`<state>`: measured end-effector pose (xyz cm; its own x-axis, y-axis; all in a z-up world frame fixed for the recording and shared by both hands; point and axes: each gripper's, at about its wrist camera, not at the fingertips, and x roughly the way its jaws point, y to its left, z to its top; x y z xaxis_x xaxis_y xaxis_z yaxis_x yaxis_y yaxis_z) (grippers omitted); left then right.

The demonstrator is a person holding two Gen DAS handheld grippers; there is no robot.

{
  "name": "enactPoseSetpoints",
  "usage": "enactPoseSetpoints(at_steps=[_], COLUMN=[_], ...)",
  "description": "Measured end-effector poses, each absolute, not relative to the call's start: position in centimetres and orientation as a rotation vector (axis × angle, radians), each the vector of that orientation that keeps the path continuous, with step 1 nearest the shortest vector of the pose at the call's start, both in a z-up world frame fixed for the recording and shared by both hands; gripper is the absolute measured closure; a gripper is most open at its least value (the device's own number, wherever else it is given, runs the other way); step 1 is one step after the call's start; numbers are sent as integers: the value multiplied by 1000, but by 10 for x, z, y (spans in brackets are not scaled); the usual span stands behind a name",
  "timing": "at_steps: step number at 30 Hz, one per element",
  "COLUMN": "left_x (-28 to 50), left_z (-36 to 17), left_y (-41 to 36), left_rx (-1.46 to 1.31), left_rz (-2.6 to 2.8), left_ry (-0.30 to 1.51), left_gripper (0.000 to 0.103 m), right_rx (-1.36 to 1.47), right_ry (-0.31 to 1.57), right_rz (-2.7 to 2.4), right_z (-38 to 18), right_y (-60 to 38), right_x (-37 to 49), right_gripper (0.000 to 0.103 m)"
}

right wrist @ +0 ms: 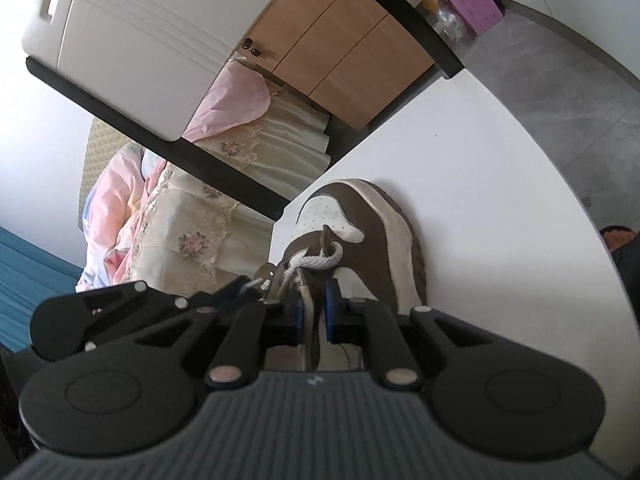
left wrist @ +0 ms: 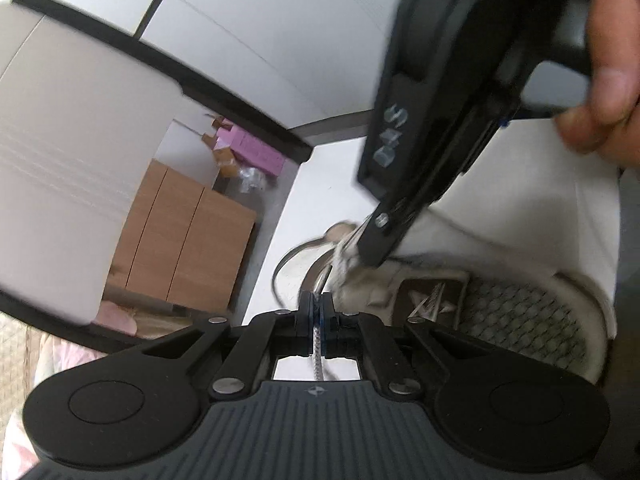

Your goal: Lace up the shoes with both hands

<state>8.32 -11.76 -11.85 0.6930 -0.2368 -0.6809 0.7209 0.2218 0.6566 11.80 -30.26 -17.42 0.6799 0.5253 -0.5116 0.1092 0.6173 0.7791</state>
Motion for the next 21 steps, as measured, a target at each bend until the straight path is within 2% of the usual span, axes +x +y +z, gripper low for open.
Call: enactPoseSetpoints(at_steps=[8, 15, 21], left_x=[84, 86, 79], left_z=[-132, -102, -108], left_y=[-135, -119, -121], left_rx=[1200, 1155, 1216], left_rz=[-660, -595, -627], left_ry=[528, 525, 560], left_gripper=[100, 100, 100], right_rx=[930, 951, 973], right_ry=[813, 816, 821], right_rz=[279, 282, 282], right_z=[-177, -179, -180], right_y=[-308, -310, -312], right_x=[119, 119, 120], right_gripper=[91, 91, 91])
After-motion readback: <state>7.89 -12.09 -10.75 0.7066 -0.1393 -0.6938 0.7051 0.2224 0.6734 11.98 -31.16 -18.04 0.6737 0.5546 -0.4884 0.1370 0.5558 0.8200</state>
